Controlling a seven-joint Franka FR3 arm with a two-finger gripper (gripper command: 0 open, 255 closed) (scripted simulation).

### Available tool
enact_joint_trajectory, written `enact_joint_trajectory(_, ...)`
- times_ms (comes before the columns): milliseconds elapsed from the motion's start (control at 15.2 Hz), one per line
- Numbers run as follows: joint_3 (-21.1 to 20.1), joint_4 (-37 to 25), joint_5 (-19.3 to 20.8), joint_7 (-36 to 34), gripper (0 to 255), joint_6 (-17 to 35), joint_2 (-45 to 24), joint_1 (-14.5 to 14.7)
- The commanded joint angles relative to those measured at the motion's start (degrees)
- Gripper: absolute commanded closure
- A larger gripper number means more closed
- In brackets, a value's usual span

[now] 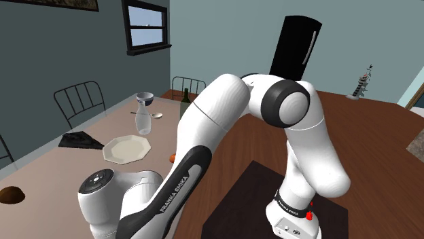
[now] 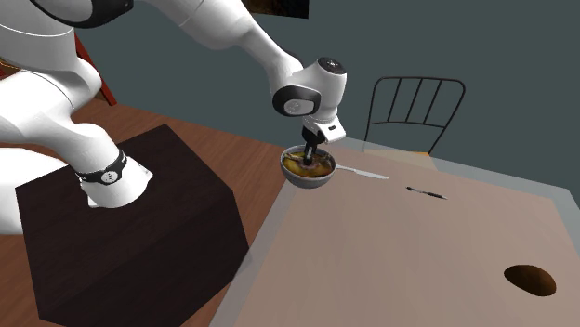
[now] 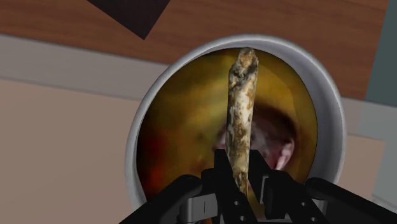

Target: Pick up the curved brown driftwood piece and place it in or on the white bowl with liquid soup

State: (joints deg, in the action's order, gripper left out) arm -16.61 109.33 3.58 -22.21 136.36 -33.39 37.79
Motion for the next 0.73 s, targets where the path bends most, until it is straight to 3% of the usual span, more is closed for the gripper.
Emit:
enact_joint_trajectory(0,0.02,-0.01,0.02,0.02,255,0.08,-0.08,-0.01)
enact_joint_trajectory(264,0.02,-0.01,0.02,0.02,255,0.08,-0.08,-0.01)
enact_joint_trajectory(330,0.02,-0.01,0.02,0.02,0,0.07,-0.07,-0.01)
enact_joint_trajectory(660,0.02,-0.01,0.02,0.02,0,0.08,-0.08,-0.01)
